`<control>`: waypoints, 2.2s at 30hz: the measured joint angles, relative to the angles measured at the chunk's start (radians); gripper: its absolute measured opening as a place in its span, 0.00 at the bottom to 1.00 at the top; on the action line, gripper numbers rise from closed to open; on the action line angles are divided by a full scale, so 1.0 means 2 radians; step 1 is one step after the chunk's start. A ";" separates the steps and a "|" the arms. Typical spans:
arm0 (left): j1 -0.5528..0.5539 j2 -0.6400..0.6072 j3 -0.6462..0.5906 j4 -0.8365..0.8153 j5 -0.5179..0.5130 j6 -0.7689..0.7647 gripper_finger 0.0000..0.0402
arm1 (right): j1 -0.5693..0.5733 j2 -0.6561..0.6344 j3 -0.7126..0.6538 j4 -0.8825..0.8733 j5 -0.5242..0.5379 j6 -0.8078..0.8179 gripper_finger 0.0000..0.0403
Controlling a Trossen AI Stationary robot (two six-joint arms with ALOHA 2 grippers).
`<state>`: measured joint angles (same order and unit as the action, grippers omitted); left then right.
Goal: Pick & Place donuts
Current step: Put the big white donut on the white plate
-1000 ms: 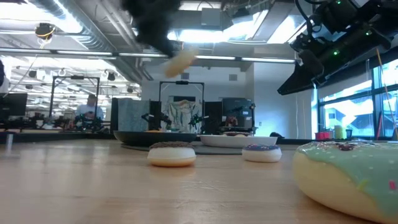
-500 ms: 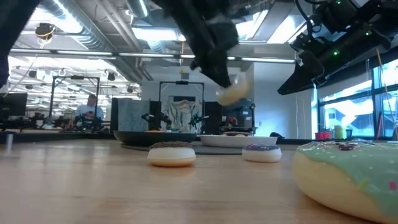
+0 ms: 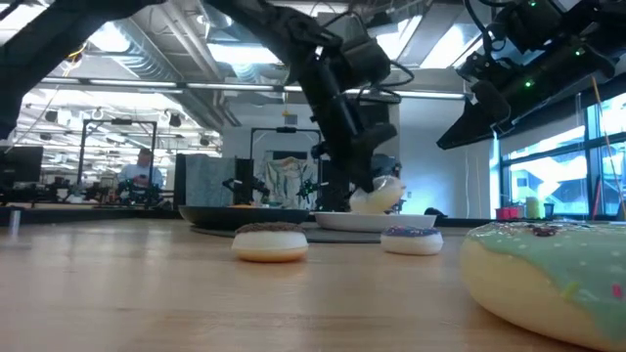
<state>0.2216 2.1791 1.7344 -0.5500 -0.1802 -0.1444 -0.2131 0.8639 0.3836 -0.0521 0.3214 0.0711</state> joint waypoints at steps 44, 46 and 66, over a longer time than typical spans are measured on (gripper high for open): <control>0.000 0.015 0.000 -0.011 0.049 -0.027 0.03 | 0.000 0.000 0.000 0.000 0.000 -0.001 0.40; 0.000 0.015 0.000 -0.010 0.048 -0.027 0.03 | 0.000 0.000 0.000 0.000 0.000 -0.001 0.40; 0.000 0.005 0.000 -0.018 0.047 -0.026 0.28 | 0.000 0.000 0.000 0.026 0.000 -0.001 0.40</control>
<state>0.2226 2.1886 1.7344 -0.5869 -0.0872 -0.1970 -0.2130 0.8635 0.3836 0.0002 0.3214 0.0692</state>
